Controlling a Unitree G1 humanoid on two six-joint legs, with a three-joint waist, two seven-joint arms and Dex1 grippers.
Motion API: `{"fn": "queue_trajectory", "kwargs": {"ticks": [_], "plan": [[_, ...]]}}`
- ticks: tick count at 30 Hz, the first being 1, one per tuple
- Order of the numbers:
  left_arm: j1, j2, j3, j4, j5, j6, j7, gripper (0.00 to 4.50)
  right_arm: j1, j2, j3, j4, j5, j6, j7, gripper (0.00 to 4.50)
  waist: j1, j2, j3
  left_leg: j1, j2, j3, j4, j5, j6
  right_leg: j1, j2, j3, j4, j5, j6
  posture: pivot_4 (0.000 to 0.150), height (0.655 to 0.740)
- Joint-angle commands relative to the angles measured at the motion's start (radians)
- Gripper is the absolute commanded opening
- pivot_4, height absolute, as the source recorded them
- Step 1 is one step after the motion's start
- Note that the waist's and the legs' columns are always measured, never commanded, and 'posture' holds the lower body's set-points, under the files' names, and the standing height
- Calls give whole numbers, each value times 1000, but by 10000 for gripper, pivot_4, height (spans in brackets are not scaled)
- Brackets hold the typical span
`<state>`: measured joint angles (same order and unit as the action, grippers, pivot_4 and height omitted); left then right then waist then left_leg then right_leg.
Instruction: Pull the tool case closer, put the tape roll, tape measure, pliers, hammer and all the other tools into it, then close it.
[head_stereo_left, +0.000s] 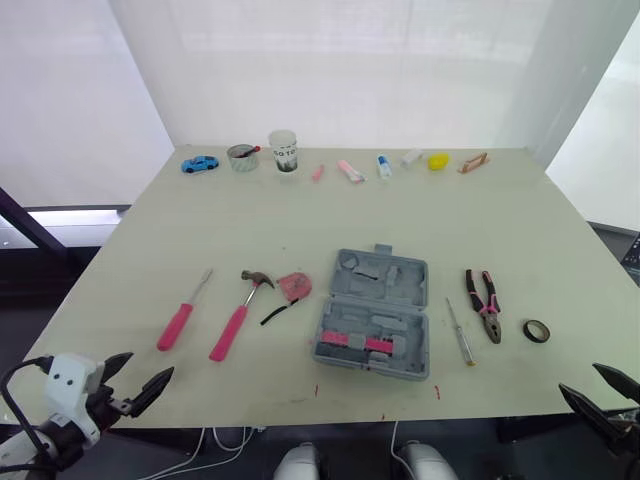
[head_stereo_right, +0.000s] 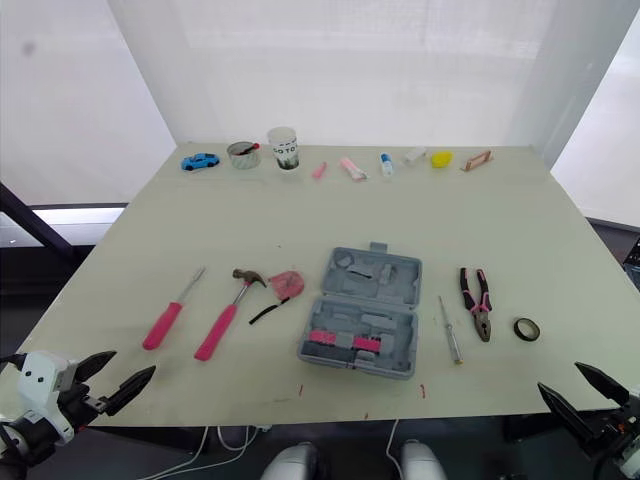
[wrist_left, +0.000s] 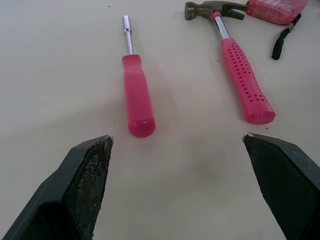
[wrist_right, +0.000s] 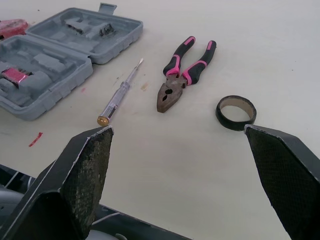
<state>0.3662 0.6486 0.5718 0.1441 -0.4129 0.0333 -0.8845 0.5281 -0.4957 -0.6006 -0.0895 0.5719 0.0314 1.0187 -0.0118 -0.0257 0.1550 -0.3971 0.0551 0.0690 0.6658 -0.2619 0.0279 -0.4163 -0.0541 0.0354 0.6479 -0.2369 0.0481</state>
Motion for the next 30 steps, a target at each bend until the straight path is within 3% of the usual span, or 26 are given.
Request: {"fn": "queue_trajectory", "kwargs": {"ticks": [1, 14, 19, 30], "plan": [[4, 3, 18, -14, -7, -25, 2, 45000, -1, -4, 10, -32, 13, 3, -8, 43946, 0, 0, 0, 0, 0, 0, 0, 0, 0, 0, 0, 0, 0, 0, 0, 1500, 7400], [-36, 6, 15, -46, -42, -15, -8, 45000, -42, -39, 31, -89, 48, 112, -75, 43946, 1, -1, -1, -1, 0, 0, 0, 1, 2, 0, 0, -1, -1, 0, 0, 1500, 7400], [-134, 29, -3, -74, -91, 65, -18, 45000, -93, -60, 53, -162, 44, 182, -144, 43946, 1, -1, -1, -1, 0, 0, 0, 1, 3, 1, 3, -2, 0, 0, 0, 1500, 7400], [-384, 97, -196, -40, -22, 113, -68, 45000, -265, -134, 178, -247, -3, 327, -254, 43946, 1, -1, -1, -1, -2, 3, 1, 1, 4, 2, 6, -3, 0, 1, 0, 1500, 7400]]}}
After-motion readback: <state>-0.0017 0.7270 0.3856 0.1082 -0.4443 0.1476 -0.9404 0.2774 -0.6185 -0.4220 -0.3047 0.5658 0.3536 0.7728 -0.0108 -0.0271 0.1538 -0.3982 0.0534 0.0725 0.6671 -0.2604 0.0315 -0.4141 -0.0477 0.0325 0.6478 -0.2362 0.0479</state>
